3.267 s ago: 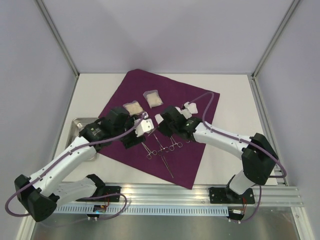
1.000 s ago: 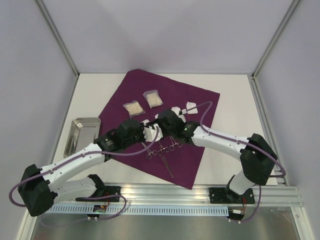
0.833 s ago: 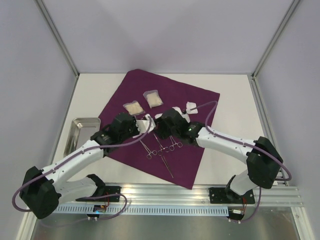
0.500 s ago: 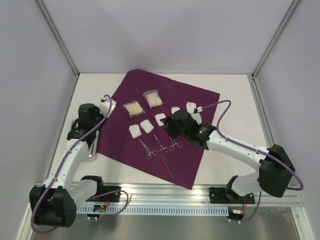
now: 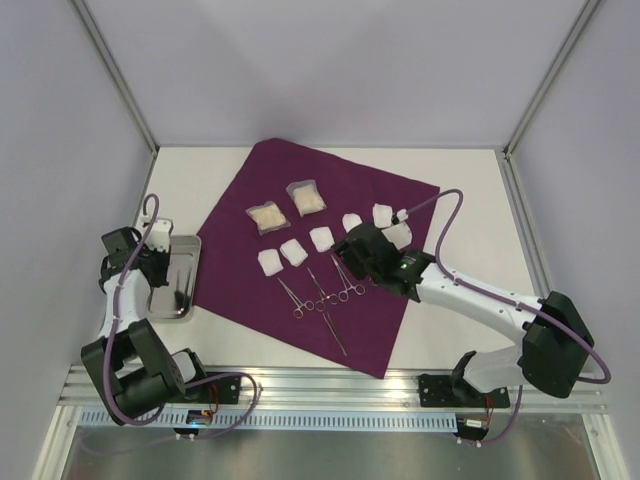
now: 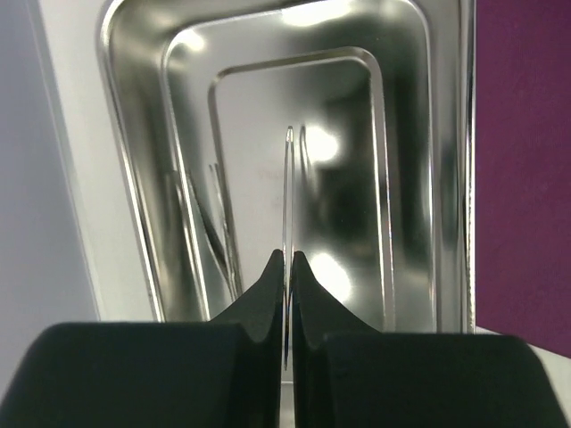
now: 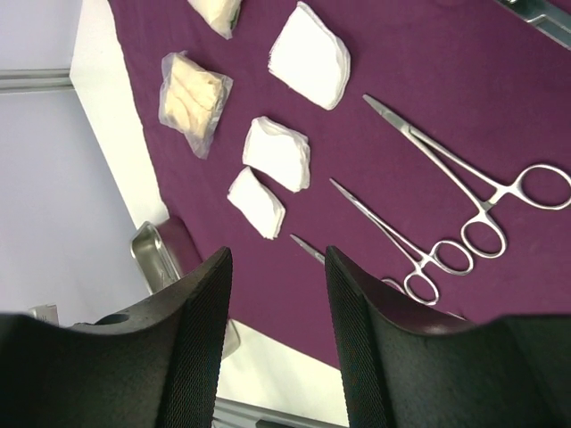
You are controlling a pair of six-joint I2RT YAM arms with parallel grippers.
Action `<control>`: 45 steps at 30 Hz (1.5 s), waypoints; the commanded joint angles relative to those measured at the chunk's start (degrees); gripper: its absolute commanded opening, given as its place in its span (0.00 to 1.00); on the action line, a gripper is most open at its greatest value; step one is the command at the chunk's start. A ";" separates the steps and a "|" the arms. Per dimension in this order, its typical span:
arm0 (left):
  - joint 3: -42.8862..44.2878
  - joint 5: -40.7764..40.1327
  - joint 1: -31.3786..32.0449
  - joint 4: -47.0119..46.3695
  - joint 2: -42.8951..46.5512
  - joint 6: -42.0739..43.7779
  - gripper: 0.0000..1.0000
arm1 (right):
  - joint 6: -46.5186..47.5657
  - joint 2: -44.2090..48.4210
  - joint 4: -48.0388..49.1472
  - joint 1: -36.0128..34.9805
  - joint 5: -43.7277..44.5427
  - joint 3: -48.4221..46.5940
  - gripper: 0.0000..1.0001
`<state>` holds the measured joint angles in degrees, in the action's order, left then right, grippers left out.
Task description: Prepare the surgical pack
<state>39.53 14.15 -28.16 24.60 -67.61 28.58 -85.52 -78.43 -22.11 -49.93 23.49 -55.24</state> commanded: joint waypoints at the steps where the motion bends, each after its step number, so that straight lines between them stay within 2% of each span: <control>1: -1.56 2.55 -1.10 -2.62 -1.20 0.25 0.00 | 2.55 2.23 -1.09 0.19 4.02 0.57 0.48; 6: -0.86 4.65 -8.30 -3.59 -5.06 0.25 0.00 | 2.63 3.99 -1.27 0.54 4.64 2.68 0.48; 12: -4.19 10.37 -8.58 -3.85 -4.46 3.33 0.00 | 2.64 5.83 -2.33 1.41 5.78 4.00 0.48; 16: -5.43 8.18 -8.66 -6.75 -5.33 2.63 0.00 | 2.55 7.59 -2.50 1.68 6.22 4.71 0.48; 20: -6.13 2.64 -8.66 -9.30 -8.14 1.57 0.00 | 2.55 9.08 -3.55 2.20 7.45 5.14 0.48; 25: -8.41 0.53 -8.66 -12.21 -7.79 1.31 0.00 | 2.20 11.37 -4.35 2.56 8.59 6.20 0.48; 31: -8.06 1.14 -8.66 -11.95 -9.90 1.66 0.11 | 2.54 11.99 -4.35 2.91 8.77 6.73 0.48; 32: -7.98 1.49 -8.66 -11.51 -10.08 1.92 0.16 | 2.63 11.73 -4.26 2.91 8.51 6.64 0.48; 35: -8.33 2.63 -8.66 -11.33 -9.73 2.18 0.25 | 4.21 10.85 -4.26 2.91 7.46 6.55 0.48; 38: -8.59 2.90 -8.66 -11.33 -9.82 2.36 0.30 | 7.90 9.45 -4.17 2.91 5.97 5.68 0.49; 43: -8.59 3.25 -8.66 -10.63 -9.56 2.80 0.31 | 15.45 7.07 -5.31 2.91 2.80 2.52 0.50; 45: -8.15 4.12 -8.66 -9.22 -8.85 2.80 0.31 | 22.38 6.10 -5.31 2.82 -0.27 1.02 0.50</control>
<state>32.51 15.31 -36.69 11.35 -76.25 30.39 -73.03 -71.50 -27.64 -47.16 25.87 -50.06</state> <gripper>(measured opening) 0.310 0.495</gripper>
